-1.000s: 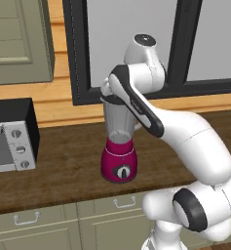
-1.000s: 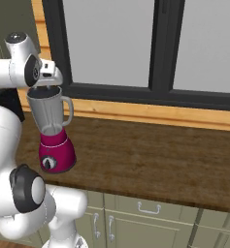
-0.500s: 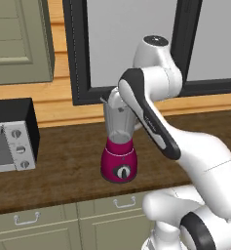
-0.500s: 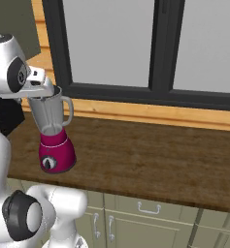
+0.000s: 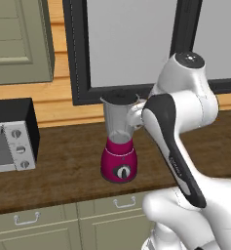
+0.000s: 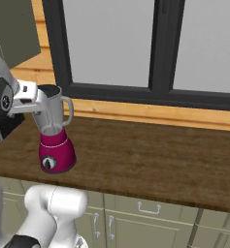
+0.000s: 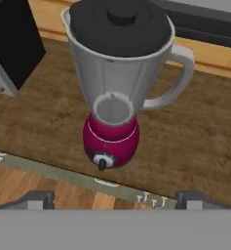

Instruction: Close the lid blender by securely placing the lid on top.

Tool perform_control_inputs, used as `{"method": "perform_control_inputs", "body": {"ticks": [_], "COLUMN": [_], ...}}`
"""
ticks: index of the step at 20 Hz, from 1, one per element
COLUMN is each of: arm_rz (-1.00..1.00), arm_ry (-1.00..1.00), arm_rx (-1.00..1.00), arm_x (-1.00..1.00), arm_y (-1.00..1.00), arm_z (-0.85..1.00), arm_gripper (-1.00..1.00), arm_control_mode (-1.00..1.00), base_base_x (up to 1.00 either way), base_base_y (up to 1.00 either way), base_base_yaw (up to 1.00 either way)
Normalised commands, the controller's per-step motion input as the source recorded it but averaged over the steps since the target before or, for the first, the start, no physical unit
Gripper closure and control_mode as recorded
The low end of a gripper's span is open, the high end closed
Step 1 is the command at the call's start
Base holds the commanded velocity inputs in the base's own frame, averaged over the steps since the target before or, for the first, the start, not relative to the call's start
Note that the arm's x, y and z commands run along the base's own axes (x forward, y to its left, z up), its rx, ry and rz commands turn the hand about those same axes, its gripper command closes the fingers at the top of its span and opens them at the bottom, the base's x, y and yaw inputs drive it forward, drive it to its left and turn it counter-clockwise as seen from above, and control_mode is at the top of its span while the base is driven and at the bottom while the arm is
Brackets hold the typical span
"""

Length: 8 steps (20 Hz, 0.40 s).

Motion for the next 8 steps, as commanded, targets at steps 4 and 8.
{"method": "perform_control_inputs", "body": {"ticks": [4, 8], "arm_rz": [-0.01, -0.03], "arm_ry": [-0.14, -0.17], "arm_rx": [0.03, 0.13], "arm_x": [-0.44, -0.26], "arm_y": [-0.70, -0.81], "arm_z": [-0.16, -0.03], "arm_gripper": [-1.00, -1.00], "arm_control_mode": [-1.00, -1.00], "base_base_x": [0.00, 0.00], "base_base_y": [0.00, 0.00], "base_base_yaw": [0.00, 0.00]}}
